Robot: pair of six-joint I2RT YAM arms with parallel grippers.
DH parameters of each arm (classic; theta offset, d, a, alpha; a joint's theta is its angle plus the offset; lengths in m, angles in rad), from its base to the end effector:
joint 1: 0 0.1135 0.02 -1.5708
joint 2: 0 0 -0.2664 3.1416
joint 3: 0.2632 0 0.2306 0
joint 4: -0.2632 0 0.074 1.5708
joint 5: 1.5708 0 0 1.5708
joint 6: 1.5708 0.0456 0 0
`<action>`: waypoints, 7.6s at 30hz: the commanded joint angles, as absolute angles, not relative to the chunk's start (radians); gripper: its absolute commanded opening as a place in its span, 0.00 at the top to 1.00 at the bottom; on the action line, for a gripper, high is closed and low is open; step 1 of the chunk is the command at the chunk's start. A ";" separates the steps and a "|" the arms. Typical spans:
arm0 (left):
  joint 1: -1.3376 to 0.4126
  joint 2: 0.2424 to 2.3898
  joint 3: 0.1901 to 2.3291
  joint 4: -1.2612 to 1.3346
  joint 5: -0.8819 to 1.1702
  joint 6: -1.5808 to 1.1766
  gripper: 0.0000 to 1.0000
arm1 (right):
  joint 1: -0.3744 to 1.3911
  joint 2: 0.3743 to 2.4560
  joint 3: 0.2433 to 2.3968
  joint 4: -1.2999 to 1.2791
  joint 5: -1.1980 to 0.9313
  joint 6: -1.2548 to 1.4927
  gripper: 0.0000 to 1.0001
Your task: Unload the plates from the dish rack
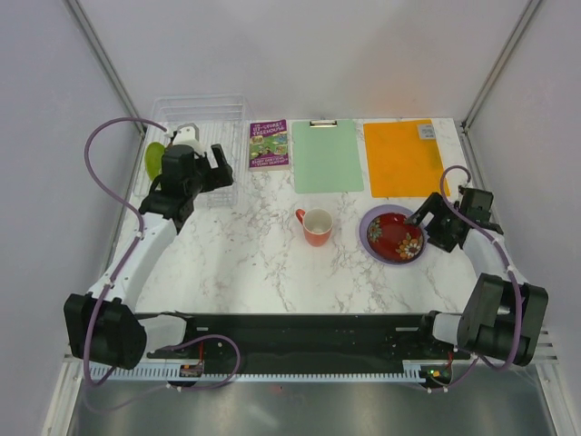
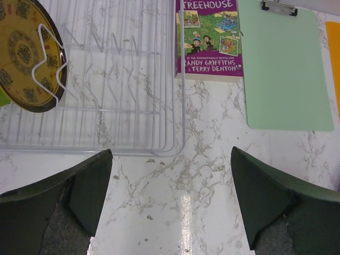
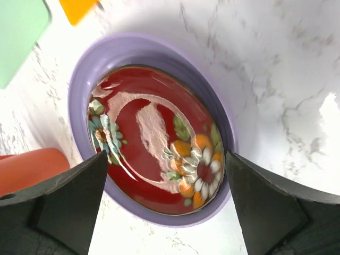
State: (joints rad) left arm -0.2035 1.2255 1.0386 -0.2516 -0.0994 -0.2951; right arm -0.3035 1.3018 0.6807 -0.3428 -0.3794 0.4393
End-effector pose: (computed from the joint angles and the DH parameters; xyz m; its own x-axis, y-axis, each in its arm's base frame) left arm 0.2632 -0.0497 0.3311 -0.4307 -0.2066 -0.8785 -0.0127 0.9747 -0.2230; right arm 0.2260 -0.0531 0.1940 -0.6771 0.6260 -0.3868 0.4022 0.7550 0.5179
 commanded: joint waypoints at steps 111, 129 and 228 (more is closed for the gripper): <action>-0.540 1.402 1.094 0.120 0.431 -0.752 0.98 | 0.181 1.161 0.730 0.248 -0.627 0.788 0.10; -0.603 1.295 1.100 -0.157 0.049 -0.540 0.20 | 0.174 1.026 0.821 -0.176 -0.290 0.603 1.00; 0.164 1.762 1.364 -0.035 -0.328 -0.152 0.12 | -0.313 1.259 0.749 -0.267 -0.436 0.422 0.07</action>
